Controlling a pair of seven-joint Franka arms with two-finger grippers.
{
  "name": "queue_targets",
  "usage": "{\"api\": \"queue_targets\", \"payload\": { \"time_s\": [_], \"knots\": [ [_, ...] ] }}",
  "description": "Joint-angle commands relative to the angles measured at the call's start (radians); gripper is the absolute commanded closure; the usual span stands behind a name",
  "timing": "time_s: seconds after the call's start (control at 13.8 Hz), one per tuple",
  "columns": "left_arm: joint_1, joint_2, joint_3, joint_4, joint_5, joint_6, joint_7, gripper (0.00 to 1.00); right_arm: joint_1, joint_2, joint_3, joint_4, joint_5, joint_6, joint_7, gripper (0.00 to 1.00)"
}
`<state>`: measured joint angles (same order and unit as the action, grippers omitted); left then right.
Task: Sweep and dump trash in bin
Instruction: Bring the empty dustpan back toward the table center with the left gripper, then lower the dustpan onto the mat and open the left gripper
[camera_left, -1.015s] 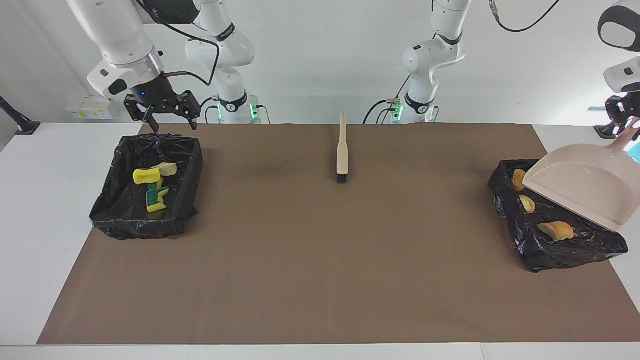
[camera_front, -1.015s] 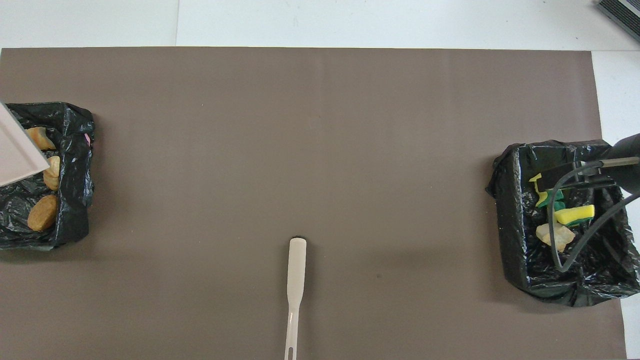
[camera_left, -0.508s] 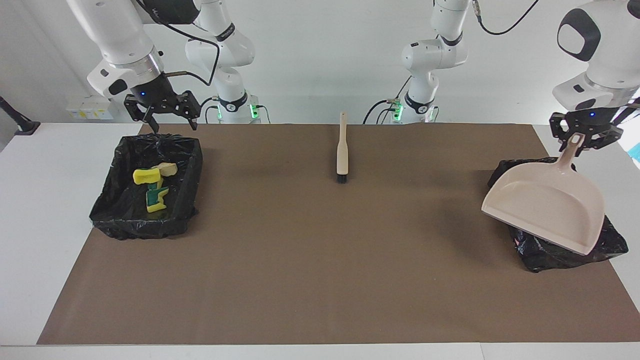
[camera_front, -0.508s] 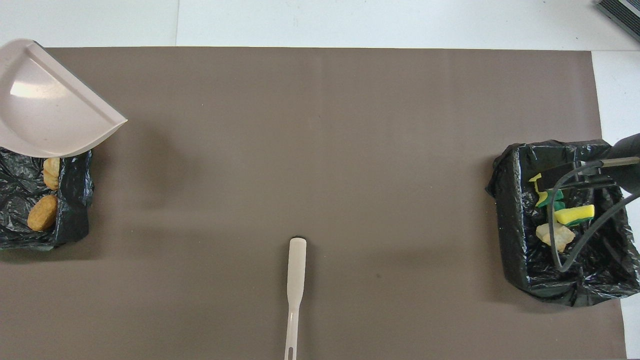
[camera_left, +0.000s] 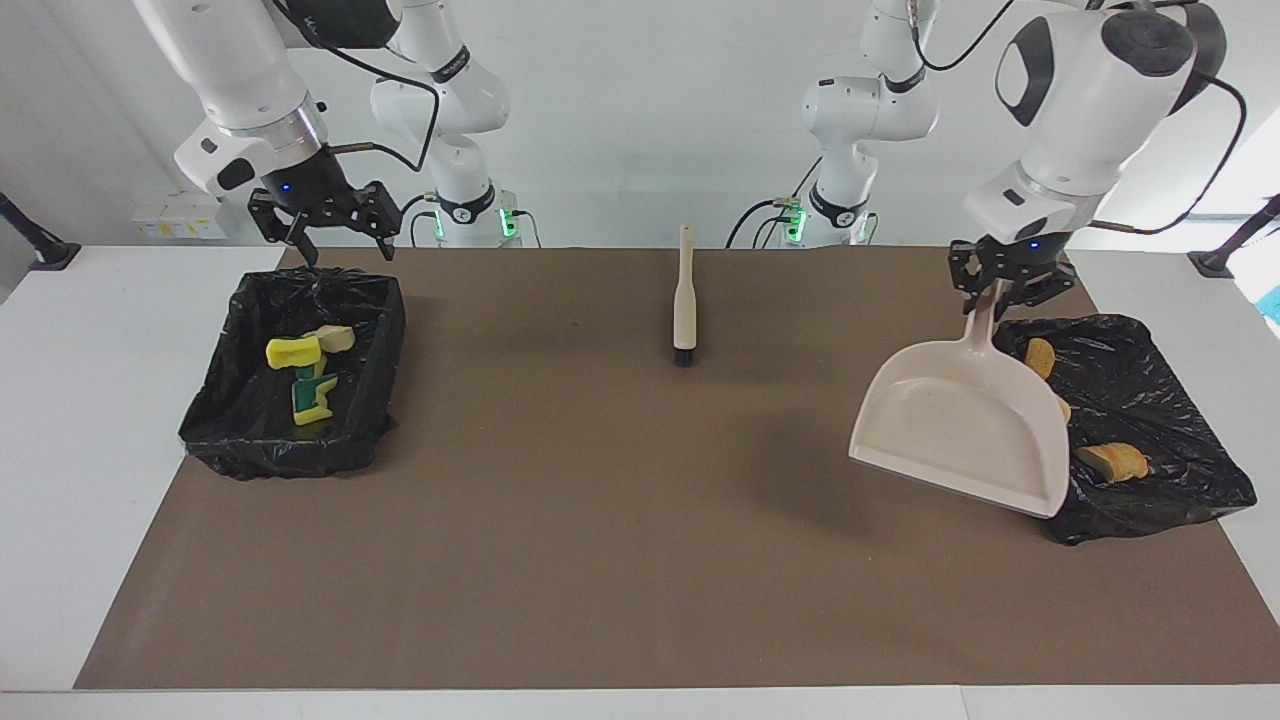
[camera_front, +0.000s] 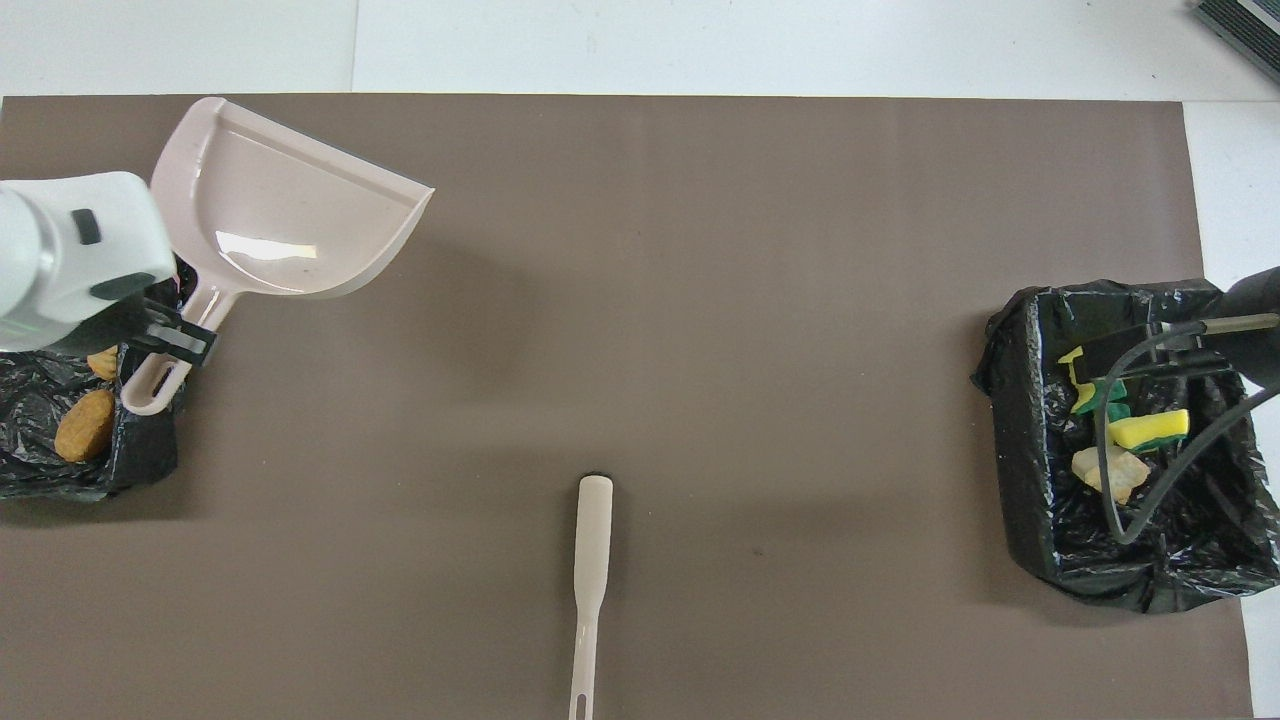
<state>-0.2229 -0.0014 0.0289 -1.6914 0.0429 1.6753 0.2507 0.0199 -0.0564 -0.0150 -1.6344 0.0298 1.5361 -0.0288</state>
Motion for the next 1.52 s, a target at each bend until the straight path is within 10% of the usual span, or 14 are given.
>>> {"api": "queue_targets", "payload": {
  "time_s": [0.0, 0.44, 1.16, 1.45],
  "knots": [
    [-0.088, -0.029, 0.023, -0.066, -0.079, 0.035, -0.124, 1.00, -0.006, -0.020, 0.003, -0.024, 0.004, 0.019, 0.004, 0.00],
    [-0.288, 0.029, 0.023, -0.132, -0.126, 0.211, -0.347, 1.00, -0.006, -0.020, 0.003, -0.024, 0.004, 0.018, 0.004, 0.00],
    [-0.498, 0.384, 0.019, -0.130, -0.164, 0.613, -0.672, 1.00, -0.006, -0.020, 0.003, -0.024, 0.004, 0.019, 0.004, 0.00],
    [-0.504, 0.332, 0.019, -0.123, -0.167, 0.505, -0.811, 1.00, -0.006, -0.020, 0.003, -0.024, 0.004, 0.019, 0.004, 0.00]
  ]
}}
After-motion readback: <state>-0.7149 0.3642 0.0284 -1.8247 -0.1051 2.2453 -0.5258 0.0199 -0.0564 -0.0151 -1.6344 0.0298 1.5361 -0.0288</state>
